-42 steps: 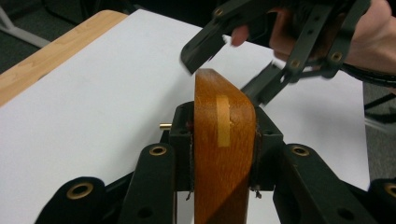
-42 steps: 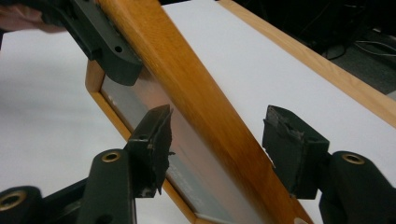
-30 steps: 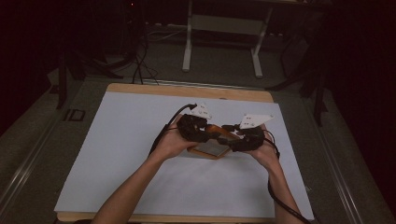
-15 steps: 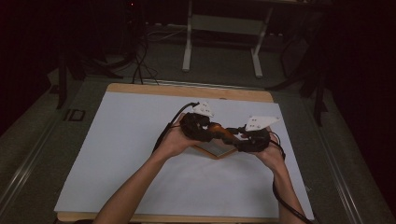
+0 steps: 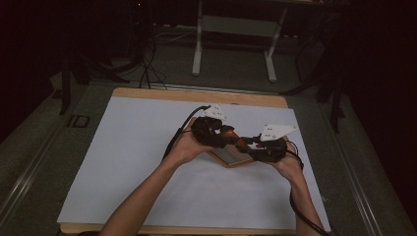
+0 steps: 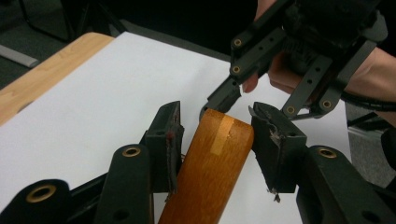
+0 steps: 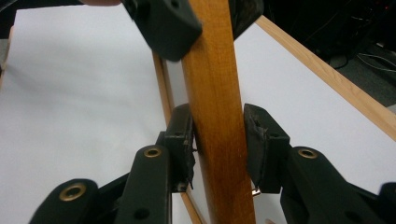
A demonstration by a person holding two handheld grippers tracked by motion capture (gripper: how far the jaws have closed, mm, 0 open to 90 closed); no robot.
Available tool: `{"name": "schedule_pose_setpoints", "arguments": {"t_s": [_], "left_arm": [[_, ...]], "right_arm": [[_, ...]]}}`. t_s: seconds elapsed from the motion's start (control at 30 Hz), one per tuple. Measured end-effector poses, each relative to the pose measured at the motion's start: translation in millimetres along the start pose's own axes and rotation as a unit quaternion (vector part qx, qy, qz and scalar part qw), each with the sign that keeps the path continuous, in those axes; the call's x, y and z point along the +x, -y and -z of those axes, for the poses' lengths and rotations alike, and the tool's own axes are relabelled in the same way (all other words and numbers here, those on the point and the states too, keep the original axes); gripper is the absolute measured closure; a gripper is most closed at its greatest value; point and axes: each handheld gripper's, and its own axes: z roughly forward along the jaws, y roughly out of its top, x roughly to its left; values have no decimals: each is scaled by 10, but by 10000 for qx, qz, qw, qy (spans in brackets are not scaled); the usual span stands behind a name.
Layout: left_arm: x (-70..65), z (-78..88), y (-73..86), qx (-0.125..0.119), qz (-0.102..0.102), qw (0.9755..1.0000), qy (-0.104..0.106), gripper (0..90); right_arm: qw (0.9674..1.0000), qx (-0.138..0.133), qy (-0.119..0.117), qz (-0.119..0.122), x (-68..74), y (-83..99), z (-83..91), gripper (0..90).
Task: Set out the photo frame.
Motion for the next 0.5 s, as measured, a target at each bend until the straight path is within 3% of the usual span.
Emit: {"name": "schedule_pose_setpoints", "arguments": {"t_s": [0.37,0.5], "left_arm": [[17,88,12,-249,111,9996,-4,491],[43,159,51,-440,190,9988,-2,478]], "right_arm": [[10000,-11,74,-29,-5,40,37,664],[9999,-27,120,-54,-9,71,63,675]]}}
